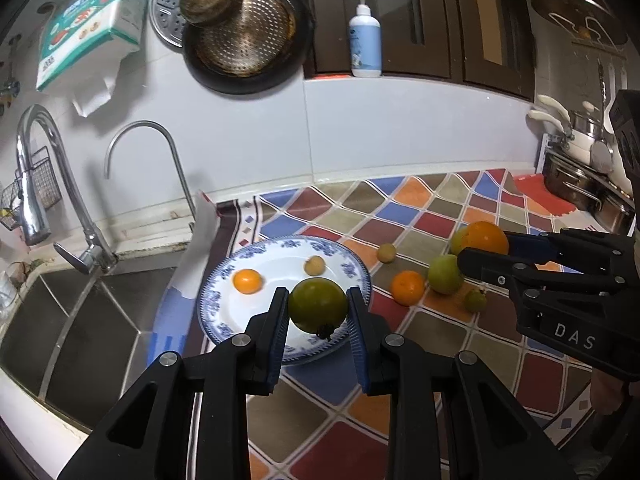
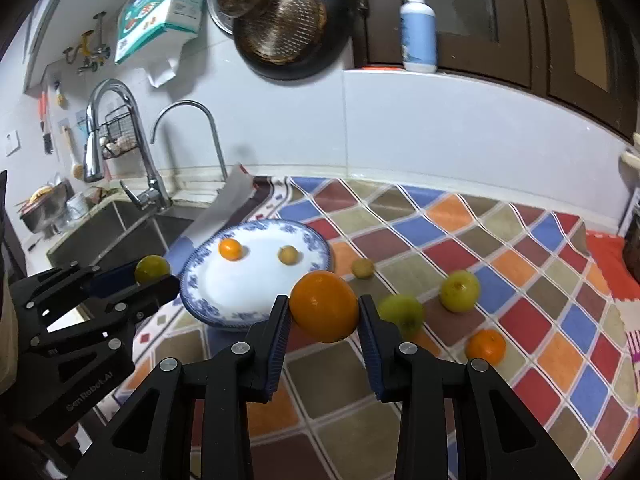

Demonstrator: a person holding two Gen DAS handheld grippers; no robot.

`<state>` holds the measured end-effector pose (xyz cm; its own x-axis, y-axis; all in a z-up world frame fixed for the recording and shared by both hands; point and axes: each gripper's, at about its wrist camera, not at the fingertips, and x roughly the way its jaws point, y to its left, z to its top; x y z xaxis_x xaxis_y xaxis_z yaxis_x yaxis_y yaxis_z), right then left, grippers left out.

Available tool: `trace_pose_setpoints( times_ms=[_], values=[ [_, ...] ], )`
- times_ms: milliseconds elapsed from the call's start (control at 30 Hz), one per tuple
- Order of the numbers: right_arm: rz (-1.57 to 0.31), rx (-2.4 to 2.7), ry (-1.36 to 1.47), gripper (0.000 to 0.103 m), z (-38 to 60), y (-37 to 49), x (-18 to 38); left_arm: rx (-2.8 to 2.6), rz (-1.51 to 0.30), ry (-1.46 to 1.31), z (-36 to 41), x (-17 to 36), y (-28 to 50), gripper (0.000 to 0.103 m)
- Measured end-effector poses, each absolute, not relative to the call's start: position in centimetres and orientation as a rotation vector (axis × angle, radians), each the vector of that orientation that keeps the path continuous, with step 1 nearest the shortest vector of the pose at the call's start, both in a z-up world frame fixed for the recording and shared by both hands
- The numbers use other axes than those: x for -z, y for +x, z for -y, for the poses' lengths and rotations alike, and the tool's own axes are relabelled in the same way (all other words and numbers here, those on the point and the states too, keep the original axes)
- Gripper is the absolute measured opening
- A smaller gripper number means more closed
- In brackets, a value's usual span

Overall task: Organize fruits
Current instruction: 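Carry the green citrus with the left gripper while the right gripper carries the orange over the plate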

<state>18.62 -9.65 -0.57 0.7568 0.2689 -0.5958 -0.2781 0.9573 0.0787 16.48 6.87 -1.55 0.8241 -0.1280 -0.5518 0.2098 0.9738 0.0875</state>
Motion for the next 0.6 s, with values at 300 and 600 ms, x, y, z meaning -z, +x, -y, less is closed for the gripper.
trace_pose_setpoints(
  times_ms=[300, 600],
  values=[
    [-0.623, -0.340, -0.026, 0.034, 6.6, 19.7, -0.2, 0.167, -0.551, 0.150, -9.0, 1.0, 17.3, 0.029],
    [-0.639, -0.369, -0.034, 0.034, 4.1, 21.5, 0.0, 0.150, -0.553, 0.150, -11.0, 1.3, 19.1, 0.029]
  ],
)
